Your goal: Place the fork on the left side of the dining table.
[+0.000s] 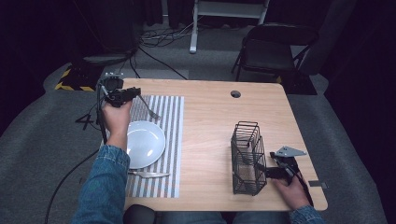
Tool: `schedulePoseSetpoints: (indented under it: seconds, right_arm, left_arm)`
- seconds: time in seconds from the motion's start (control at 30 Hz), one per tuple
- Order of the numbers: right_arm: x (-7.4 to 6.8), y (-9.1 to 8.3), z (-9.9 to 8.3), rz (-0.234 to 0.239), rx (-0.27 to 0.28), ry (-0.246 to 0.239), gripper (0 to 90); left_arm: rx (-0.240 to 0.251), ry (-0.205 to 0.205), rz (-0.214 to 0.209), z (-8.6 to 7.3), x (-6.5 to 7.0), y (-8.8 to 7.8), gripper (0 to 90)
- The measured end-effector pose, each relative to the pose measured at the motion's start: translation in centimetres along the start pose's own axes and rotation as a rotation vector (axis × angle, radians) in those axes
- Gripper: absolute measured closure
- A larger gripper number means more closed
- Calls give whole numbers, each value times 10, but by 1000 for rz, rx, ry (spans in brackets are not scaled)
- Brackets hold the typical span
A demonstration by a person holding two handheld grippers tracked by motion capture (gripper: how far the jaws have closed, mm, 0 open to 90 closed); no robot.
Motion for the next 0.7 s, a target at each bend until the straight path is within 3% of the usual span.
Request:
schedulePoseSetpoints:
  seconds: [0.1, 0.3, 0.7]
  right_arm:
    - [0, 0, 0, 0, 0, 0, 186]
    - [0, 0, 0, 0, 0, 0, 186]
    - [0, 0, 0, 0, 0, 0, 186]
  left_arm:
    - [-18, -22, 15, -2, -6, 2, 601]
    - [-41, -30, 49, -7, -14, 5, 500]
    - [-83, -62, 80, -19, -38, 14, 473]
Point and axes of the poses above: each handheld gripper's, and its own axes: y roughly forward along the jaws, z roughly out of its top, x roughly to its right, the point moved 2 cm from there along y, roughly forward along the jaws, and after that the axes turned 14 degrees about z, right-handed, at the moved point
